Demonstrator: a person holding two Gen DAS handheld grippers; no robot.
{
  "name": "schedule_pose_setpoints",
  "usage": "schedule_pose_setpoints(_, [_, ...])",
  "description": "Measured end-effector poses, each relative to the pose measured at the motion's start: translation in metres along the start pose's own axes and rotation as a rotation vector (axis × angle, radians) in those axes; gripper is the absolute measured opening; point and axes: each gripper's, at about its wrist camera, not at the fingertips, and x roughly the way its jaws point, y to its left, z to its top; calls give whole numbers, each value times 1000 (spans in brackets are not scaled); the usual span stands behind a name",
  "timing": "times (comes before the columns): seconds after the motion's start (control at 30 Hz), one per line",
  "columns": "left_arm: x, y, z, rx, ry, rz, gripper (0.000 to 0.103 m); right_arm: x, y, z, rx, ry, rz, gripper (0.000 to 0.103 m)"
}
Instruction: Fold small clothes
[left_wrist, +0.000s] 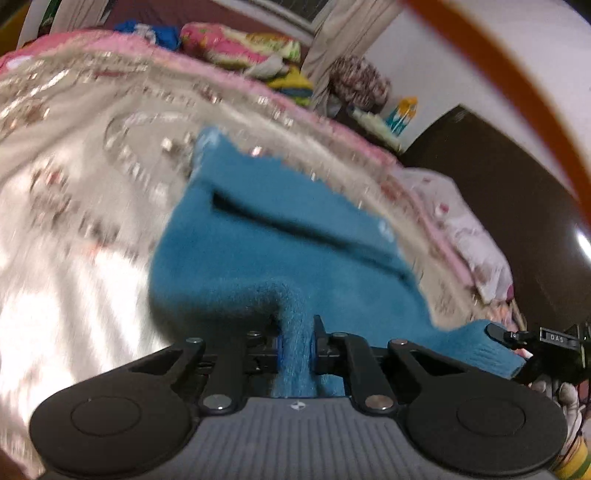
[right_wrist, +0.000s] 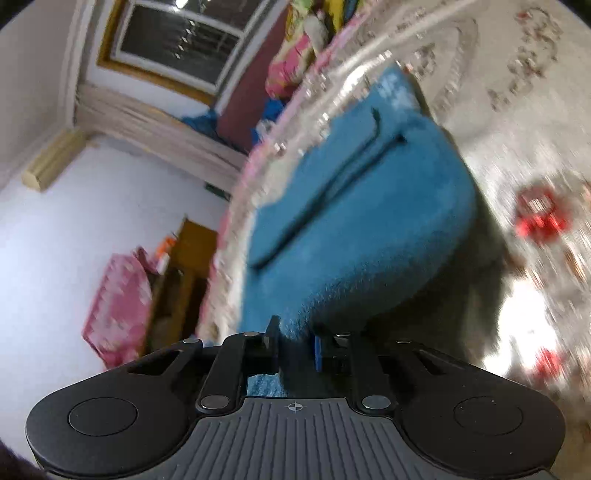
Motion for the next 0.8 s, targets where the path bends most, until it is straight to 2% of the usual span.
schedule_pose_setpoints(0.13, [15, 1, 33, 6, -75, -1, 17, 6, 13, 30, -29, -74, 40, 16])
schedule_pose_setpoints(0.43, [74, 8, 111, 13, -195, 37, 17, 39, 7, 106, 13, -212, 31, 16])
schedule_pose_setpoints(0.67, [134, 31, 136, -19, -171, 134, 17, 81, -16, 155, 85, -258, -42, 16])
schedule_pose_setpoints(0.8, [148, 44, 137, -49, -159, 151, 17, 111, -35, 172, 133, -249, -110, 16])
